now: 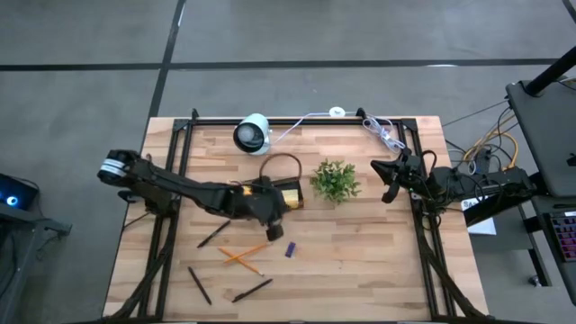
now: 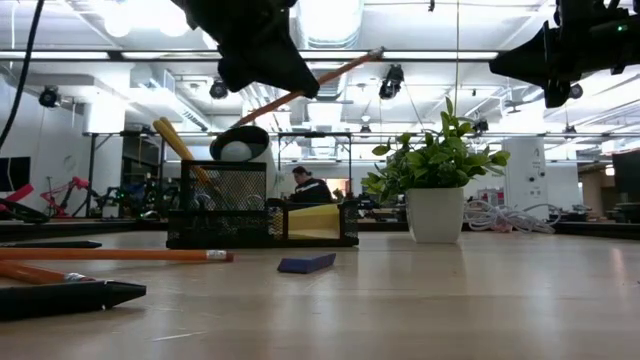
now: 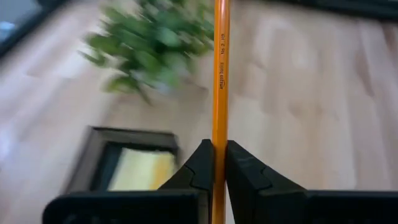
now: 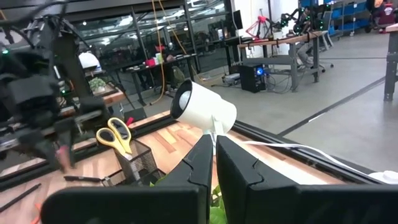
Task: Pick and place office supplies into organizer
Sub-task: Put the right yellow pencil in the black desk organizer
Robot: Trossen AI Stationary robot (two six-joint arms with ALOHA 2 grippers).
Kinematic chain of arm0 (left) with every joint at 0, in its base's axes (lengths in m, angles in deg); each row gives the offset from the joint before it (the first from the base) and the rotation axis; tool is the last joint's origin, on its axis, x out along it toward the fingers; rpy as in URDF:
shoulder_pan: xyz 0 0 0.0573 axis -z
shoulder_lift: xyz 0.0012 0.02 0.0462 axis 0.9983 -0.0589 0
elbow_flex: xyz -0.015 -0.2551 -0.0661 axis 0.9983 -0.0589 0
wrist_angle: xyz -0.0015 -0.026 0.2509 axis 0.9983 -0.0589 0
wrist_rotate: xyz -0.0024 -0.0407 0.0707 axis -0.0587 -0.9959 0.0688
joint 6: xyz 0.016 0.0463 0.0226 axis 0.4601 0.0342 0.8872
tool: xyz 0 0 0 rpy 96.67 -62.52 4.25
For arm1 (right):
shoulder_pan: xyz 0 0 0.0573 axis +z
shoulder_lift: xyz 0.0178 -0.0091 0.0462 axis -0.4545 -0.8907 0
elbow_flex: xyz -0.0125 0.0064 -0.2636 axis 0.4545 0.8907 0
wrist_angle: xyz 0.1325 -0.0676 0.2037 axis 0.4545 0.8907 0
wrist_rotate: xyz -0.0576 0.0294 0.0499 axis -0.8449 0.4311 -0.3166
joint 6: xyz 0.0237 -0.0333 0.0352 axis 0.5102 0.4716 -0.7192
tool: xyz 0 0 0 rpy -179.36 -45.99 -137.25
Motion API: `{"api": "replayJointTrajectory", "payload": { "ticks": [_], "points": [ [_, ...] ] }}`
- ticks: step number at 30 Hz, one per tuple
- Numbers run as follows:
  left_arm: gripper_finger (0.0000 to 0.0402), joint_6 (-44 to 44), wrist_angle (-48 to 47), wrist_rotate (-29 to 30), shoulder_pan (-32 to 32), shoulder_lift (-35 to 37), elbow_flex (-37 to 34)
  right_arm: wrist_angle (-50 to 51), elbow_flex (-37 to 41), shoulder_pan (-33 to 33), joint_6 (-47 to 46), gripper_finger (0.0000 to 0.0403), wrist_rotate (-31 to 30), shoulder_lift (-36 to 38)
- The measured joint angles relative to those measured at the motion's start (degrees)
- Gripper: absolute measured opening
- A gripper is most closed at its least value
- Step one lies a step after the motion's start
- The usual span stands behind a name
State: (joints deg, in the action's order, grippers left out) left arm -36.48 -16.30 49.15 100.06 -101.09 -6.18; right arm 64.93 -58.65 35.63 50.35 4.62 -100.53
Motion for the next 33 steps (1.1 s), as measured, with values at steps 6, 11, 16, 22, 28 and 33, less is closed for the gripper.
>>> {"api": "replayJointTrajectory", "payload": {
  "ticks": [6,11,16,22,28,33],
  "points": [
    [0.0007,-2.4,10.1,8.5,-1.3,5.5,-7.1,-0.1,0.0,0.0,-0.1,0.0013,0.0,0.0],
    [0.0007,-2.4,16.9,16.5,-1.5,10.2,-13.1,-0.1,0.0,0.0,-0.1,0.0013,0.0,0.0],
    [0.0007,-2.0,21.7,23.7,-1.8,13.9,-18.7,-0.1,0.0,0.0,-0.1,0.0013,0.0,0.0],
    [0.0007,-2.4,29.4,25.7,-3.1,15.9,-25.4,-0.1,0.0,0.0,-0.3,0.0013,0.0,0.0],
    [0.0007,0.0,40.5,26.8,-4.6,15.6,-30.4,-0.1,0.0,0.0,-0.3,0.0013,-0.1,0.0],
    [0.0007,2.8,48.4,26.8,-6.2,15.4,-33.7,-0.1,0.0,0.0,-0.3,0.0013,-0.1,0.0]
  ]
}}
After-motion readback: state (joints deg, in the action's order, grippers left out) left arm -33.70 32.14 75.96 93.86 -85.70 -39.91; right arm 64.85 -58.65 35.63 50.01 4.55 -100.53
